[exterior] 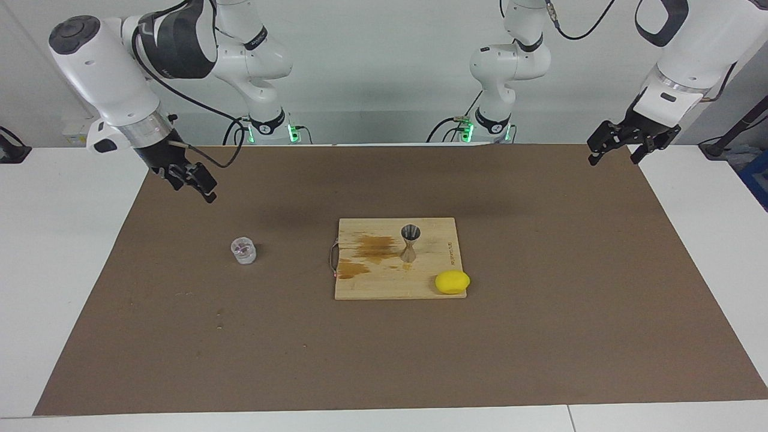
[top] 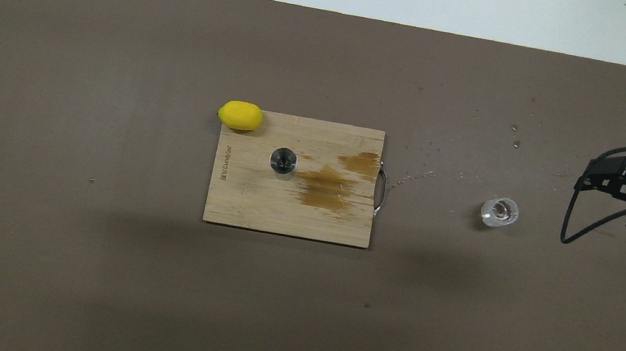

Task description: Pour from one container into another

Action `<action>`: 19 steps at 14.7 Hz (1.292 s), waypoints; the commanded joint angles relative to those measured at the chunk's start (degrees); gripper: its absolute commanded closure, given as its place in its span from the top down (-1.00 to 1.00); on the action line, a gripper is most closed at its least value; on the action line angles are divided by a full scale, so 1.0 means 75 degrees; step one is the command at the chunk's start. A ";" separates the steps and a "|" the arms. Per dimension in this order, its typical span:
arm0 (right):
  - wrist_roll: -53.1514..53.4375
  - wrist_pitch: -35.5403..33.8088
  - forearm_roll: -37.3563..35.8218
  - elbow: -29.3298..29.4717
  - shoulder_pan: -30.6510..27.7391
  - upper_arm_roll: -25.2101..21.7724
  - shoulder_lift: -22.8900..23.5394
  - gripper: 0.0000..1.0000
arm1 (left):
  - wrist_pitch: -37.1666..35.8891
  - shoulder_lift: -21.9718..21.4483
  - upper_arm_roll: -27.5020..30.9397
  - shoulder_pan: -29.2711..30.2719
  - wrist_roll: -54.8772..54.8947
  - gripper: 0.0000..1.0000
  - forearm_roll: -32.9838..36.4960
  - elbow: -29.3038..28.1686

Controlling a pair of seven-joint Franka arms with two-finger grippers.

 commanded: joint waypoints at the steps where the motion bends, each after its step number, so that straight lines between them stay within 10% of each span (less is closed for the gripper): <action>1: -0.0319 -0.0709 -0.0688 0.0647 -0.0592 0.0774 -0.0053 1.00 | -0.0076 -0.0030 -0.0008 0.0073 -0.0014 1.00 0.0121 0.0066; 19: -0.1796 -0.1859 -0.0386 0.1434 0.0345 -0.0255 -0.0171 1.00 | -0.0112 0.0017 -0.0196 0.0014 -0.0084 1.00 0.0109 0.0183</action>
